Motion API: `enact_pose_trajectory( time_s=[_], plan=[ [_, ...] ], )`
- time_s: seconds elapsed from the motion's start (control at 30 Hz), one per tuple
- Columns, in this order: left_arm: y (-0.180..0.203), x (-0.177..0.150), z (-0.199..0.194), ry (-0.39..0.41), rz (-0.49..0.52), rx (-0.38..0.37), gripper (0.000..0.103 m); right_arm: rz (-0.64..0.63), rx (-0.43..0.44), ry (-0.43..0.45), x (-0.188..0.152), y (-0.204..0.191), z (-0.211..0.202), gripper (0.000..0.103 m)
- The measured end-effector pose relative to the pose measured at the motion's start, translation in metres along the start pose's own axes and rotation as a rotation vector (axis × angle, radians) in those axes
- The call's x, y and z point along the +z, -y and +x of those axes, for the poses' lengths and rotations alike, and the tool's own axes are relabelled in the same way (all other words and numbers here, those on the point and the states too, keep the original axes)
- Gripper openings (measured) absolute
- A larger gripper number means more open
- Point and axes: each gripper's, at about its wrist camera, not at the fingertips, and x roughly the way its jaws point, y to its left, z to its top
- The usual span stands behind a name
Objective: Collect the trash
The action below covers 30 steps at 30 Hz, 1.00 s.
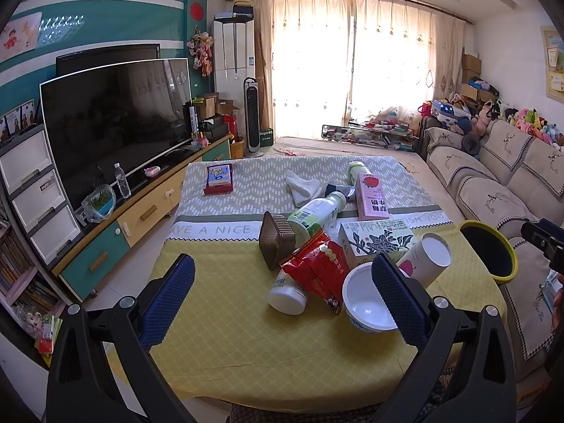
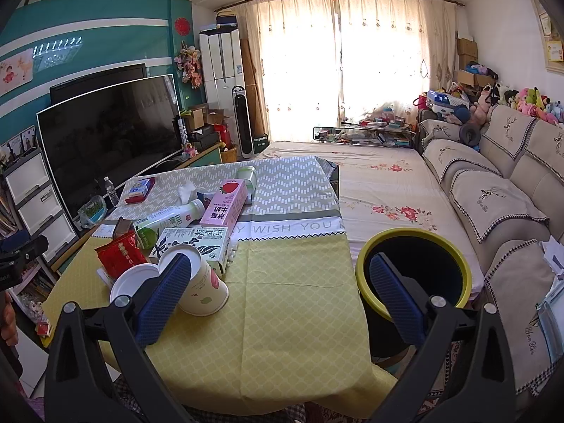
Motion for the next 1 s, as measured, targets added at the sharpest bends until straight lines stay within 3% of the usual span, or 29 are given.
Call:
enact_pose_trajectory(
  time_s=[1.0],
  plan=[
    [0.0029,-0.0032,0.0074,-0.023,0.006,-0.001,0.099,0.0,0.001,-0.009,-0.0021,-0.0003,0.0044,0.097]
  ],
)
